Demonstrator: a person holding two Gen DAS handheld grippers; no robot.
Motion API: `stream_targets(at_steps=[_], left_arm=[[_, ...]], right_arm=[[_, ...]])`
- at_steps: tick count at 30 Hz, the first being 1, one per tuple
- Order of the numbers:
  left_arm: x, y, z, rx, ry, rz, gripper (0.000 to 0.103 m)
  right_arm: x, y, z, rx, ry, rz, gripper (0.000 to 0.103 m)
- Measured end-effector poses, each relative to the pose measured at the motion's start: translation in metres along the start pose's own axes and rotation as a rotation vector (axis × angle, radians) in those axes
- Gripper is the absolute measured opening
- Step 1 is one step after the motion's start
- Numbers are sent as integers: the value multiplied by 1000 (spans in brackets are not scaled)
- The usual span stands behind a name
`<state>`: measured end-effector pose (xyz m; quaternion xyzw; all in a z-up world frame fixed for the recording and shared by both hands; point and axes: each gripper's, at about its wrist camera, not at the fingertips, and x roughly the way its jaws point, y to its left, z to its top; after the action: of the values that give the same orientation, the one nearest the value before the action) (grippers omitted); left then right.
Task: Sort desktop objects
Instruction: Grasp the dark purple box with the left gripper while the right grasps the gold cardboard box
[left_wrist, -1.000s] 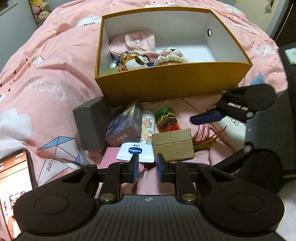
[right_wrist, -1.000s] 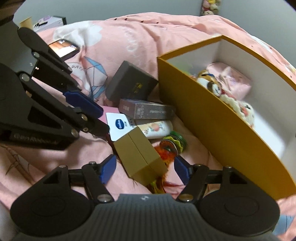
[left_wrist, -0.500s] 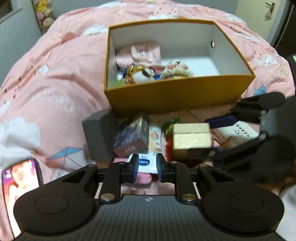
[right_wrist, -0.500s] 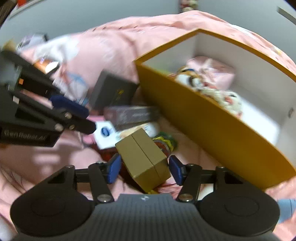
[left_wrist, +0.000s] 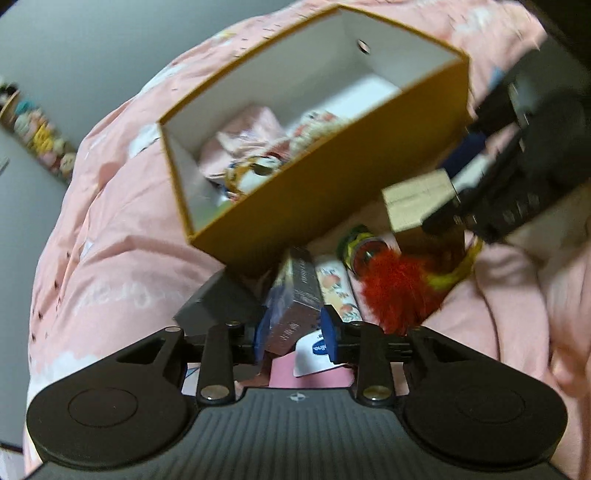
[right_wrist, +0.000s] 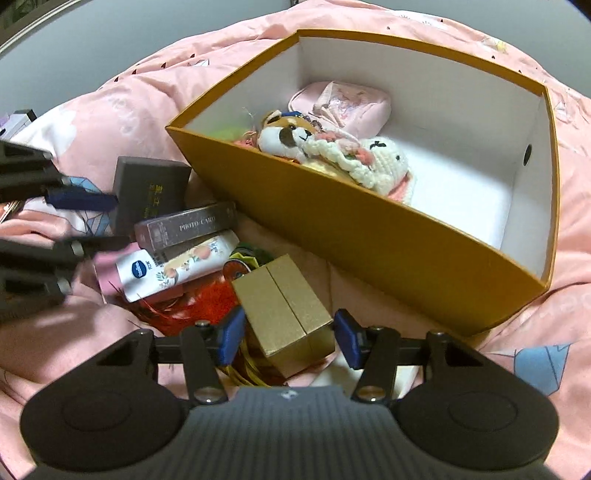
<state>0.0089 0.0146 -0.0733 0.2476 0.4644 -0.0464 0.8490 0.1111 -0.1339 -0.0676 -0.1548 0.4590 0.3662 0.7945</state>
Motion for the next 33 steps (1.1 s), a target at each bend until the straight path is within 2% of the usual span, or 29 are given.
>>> stream_targets(at_steps=[8, 14, 17, 20, 22, 24, 27, 28, 33], left_arm=[[29, -19, 1, 137, 52, 78, 39], [44, -22, 4, 170, 64, 106, 40], [49, -22, 6, 183, 53, 124, 46], [52, -20, 8, 189, 56, 123, 46], [51, -15, 8, 166, 60, 106, 46], [49, -10, 9, 134, 67, 84, 36], [45, 0, 7, 72, 66, 57, 31], [42, 3, 7, 53, 61, 52, 30], [25, 28, 9, -132, 27, -11, 27]], right_arm=[[4, -3, 2, -4, 5, 22, 56], [4, -6, 7, -34, 26, 46, 56], [5, -4, 11, -79, 36, 53, 57], [8, 0, 17, -133, 51, 64, 59], [12, 5, 20, -180, 69, 60, 61], [14, 12, 21, -266, 76, 34, 61], [16, 20, 17, -369, 91, -4, 57], [15, 19, 15, -377, 93, -2, 53], [8, 9, 17, -305, 90, 22, 52]])
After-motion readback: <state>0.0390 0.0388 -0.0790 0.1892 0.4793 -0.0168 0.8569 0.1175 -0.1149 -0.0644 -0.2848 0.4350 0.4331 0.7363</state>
